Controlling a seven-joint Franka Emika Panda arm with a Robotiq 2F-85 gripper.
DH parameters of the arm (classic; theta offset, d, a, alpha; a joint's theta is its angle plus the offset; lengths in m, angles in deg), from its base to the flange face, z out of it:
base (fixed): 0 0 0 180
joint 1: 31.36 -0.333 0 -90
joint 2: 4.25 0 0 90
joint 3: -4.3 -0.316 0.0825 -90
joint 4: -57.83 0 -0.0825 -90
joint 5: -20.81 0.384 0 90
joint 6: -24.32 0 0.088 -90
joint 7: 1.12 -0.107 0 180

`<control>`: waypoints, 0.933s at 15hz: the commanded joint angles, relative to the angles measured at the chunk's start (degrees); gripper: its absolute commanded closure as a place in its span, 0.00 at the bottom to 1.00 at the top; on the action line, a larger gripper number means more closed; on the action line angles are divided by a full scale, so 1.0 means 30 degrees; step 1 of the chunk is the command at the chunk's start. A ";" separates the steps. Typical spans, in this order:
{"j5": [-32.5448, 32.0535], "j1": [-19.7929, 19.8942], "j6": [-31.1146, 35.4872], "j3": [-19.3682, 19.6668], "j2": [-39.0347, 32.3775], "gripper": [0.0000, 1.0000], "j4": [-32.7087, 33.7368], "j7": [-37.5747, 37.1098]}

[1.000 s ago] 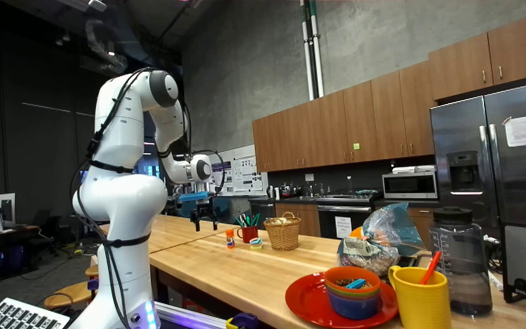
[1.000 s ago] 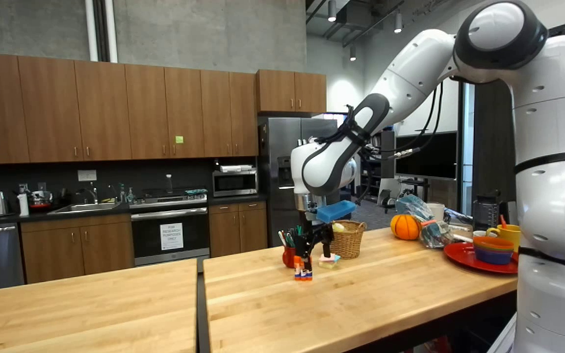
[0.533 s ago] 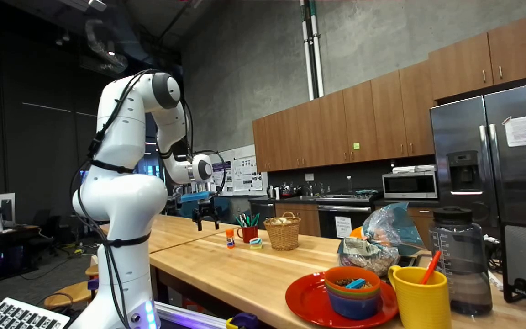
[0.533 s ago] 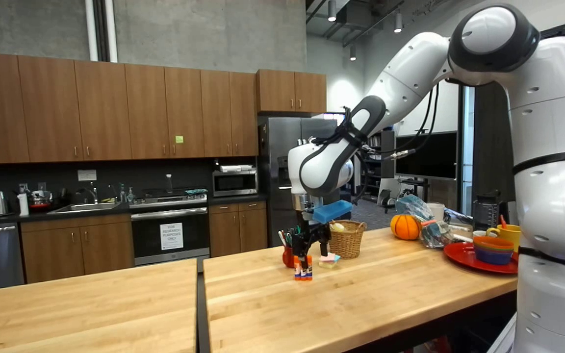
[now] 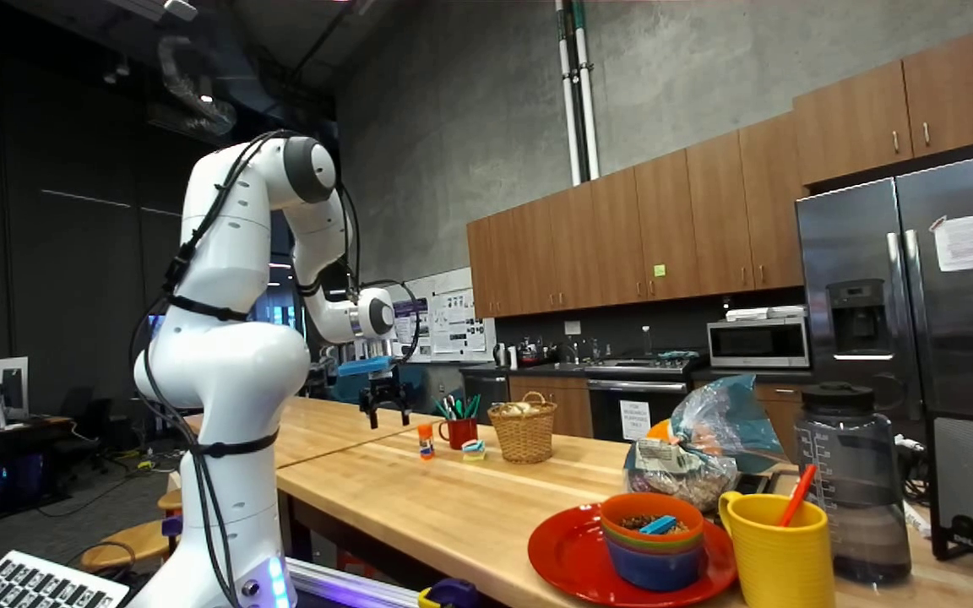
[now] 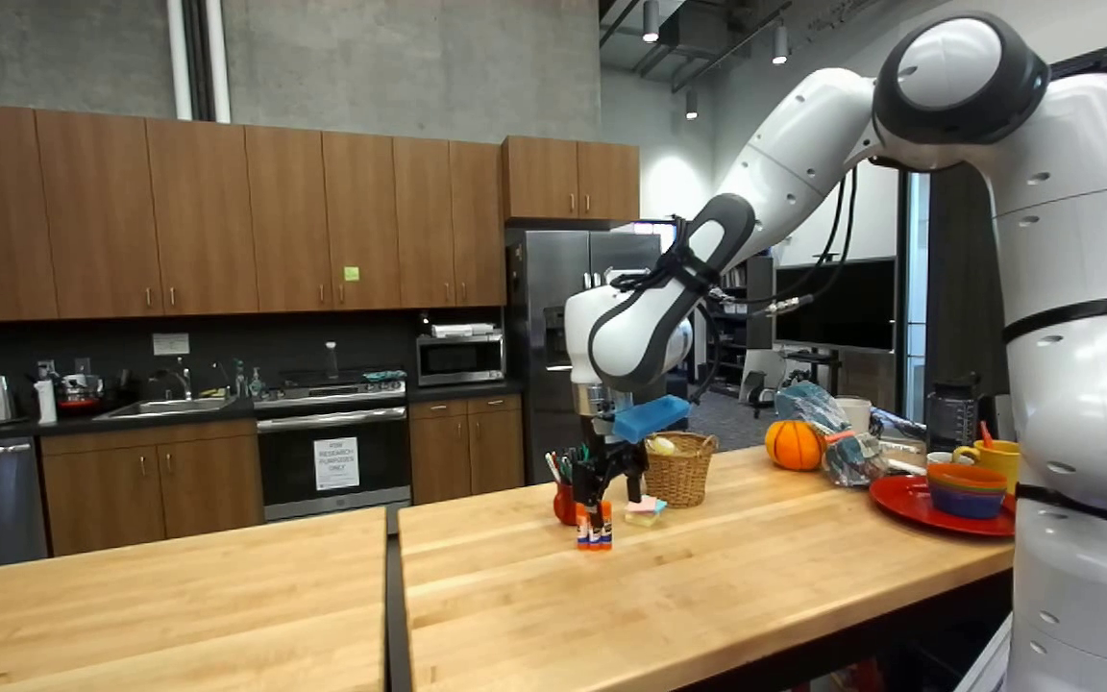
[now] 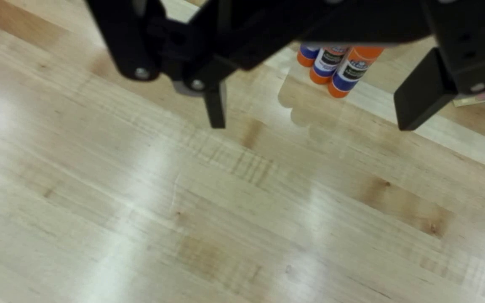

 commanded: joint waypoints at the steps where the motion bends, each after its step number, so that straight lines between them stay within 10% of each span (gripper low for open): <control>1: -0.1648 -0.0217 0.0729 0.0836 -0.1238 0.00 0.0707 -0.0636; 14: -0.1978 -0.0473 0.2061 0.2307 -0.4949 0.00 0.3842 0.0664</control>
